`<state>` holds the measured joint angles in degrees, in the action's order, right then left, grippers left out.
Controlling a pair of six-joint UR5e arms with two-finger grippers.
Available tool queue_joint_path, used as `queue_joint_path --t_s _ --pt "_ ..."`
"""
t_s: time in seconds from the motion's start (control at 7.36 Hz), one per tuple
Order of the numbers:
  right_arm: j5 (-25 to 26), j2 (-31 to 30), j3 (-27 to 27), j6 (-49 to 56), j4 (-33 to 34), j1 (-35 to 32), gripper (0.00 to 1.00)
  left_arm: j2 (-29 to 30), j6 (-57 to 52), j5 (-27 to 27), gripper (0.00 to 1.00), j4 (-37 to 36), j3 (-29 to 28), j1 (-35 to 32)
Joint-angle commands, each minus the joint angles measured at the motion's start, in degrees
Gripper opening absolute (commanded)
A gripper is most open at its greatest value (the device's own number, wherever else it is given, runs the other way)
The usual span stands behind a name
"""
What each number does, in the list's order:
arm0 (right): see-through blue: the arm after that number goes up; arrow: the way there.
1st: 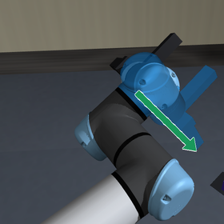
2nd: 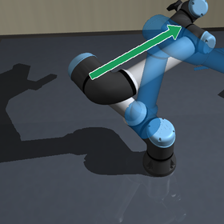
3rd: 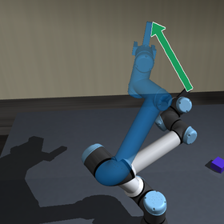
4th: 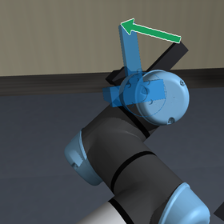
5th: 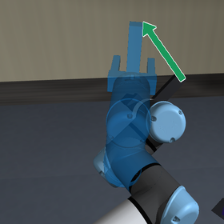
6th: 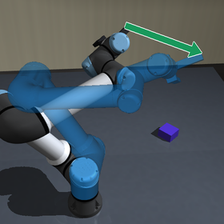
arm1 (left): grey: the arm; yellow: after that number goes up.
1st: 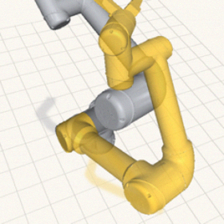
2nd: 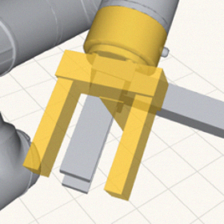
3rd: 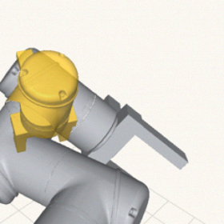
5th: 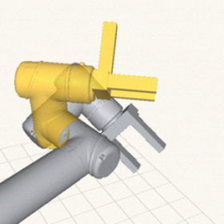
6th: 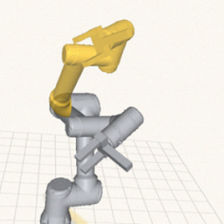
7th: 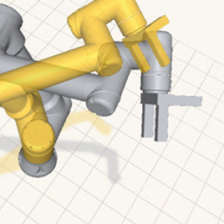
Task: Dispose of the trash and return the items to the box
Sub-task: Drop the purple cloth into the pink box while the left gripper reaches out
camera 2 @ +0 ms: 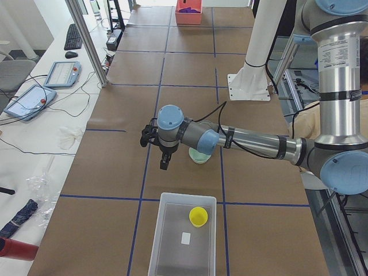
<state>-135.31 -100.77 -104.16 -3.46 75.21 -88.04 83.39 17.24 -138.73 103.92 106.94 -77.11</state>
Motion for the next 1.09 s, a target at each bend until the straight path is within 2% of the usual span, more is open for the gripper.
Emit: queue_joint_path --t_s 0.0,0.14,0.27,0.54,0.68,0.82,0.95 --pt "-0.13 -1.1 0.1 -0.76 -3.22 0.41 1.0 7.27 9.61 0.48 1.0 -3.34 -1.71 8.6" --pt "-0.05 -1.19 0.1 -0.76 -4.27 0.41 1.0 8.35 11.4 0.39 1.0 -2.5 -0.43 8.81" --pt "-0.13 -1.8 0.1 -0.59 -5.32 0.41 1.0 10.98 11.24 0.48 1.0 2.21 -0.67 8.82" --pt "-0.05 -3.29 0.1 -0.85 -8.92 0.41 1.0 10.74 11.58 0.39 1.0 18.34 -1.29 8.73" --pt "-0.04 -3.47 0.1 -0.85 -9.11 0.41 1.0 10.04 13.42 1.96 1.0 22.17 -1.81 8.73" --pt "-0.04 -3.47 0.1 -0.33 -9.2 0.41 1.0 5.16 12.3 15.63 1.0 23.95 -1.38 11.69" --pt "-0.04 -3.56 0.1 -0.32 -9.64 0.41 1.0 0.94 12.47 20.21 1.0 27.88 -2.6 15.81"
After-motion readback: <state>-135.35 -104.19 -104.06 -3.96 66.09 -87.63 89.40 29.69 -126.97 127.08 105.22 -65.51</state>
